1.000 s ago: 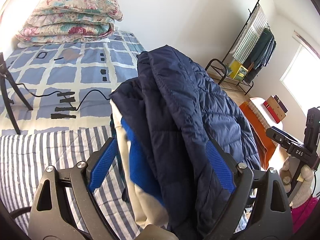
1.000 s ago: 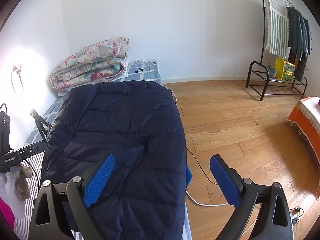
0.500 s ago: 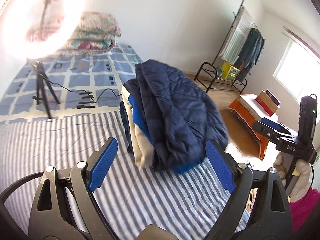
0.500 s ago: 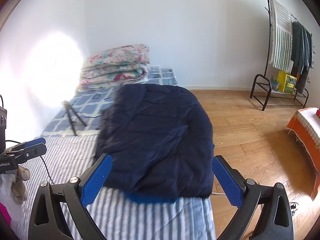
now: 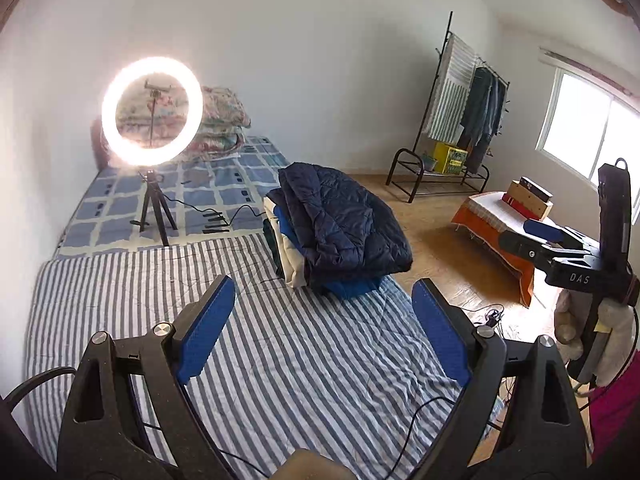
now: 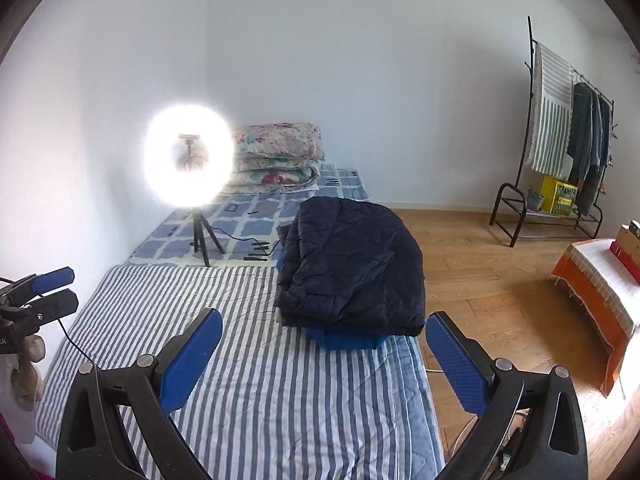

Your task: Fold large clothes

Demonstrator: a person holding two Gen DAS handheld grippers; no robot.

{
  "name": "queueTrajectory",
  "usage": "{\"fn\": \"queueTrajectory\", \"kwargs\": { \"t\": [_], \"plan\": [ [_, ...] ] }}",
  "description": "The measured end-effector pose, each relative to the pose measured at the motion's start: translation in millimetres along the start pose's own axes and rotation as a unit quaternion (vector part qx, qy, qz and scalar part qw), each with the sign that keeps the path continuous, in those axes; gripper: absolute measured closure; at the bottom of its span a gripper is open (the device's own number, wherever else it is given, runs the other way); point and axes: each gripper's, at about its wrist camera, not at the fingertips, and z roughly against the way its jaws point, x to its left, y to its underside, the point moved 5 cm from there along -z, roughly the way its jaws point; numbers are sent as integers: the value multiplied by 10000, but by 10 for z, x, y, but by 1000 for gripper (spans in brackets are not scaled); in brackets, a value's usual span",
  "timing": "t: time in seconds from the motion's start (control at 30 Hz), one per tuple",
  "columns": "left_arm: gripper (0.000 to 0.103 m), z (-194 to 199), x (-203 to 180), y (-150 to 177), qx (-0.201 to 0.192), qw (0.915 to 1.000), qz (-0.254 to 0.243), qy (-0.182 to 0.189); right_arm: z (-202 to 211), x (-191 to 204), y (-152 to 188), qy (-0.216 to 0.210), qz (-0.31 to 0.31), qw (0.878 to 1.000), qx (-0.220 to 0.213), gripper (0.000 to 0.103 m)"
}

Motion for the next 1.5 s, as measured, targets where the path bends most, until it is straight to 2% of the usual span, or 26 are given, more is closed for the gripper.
{"fn": "queueTrajectory", "kwargs": {
  "t": [0.13, 0.23, 0.4, 0.53, 0.63, 0.87, 1.0, 1.13, 1.5],
  "plan": [
    [7, 519, -47, 181, -194, 9997, -96, -101, 417, 251, 115, -31, 120, 9998, -174, 0],
    [3, 825, -84, 303, -367, 9983, -277, -346, 695, 447, 224, 34, 260, 9991, -325, 0],
    [3, 1139, -60, 526, -449, 9970, -290, -551, 962, 768, 456, 162, 544, 9972, -496, 0],
    [3, 1305, 8, 749, -574, 9954, -269, -724, 1045, 920, 629, 134, 466, 9973, -553, 0],
    [0, 1301, 55, 895, -424, 9960, -266, -745, 1075, 1027, 756, 134, 429, 9971, -612, 0],
    [0, 1214, 176, 1152, -147, 9951, -185, -965, 991, 1102, 987, 220, 158, 9971, -710, 0],
    [0, 1156, 261, 1252, -106, 9921, -215, -1231, 907, 1083, 1060, 464, 157, 9964, -690, 0],
    [0, 1101, 304, 1364, 33, 9917, -225, -1263, 874, 1064, 1121, 550, 118, 9960, -694, 0],
    [0, 1057, 233, 1410, 14, 9903, -380, -1333, 827, 1036, 1197, 682, 103, 9955, -654, 0]
  ]
}}
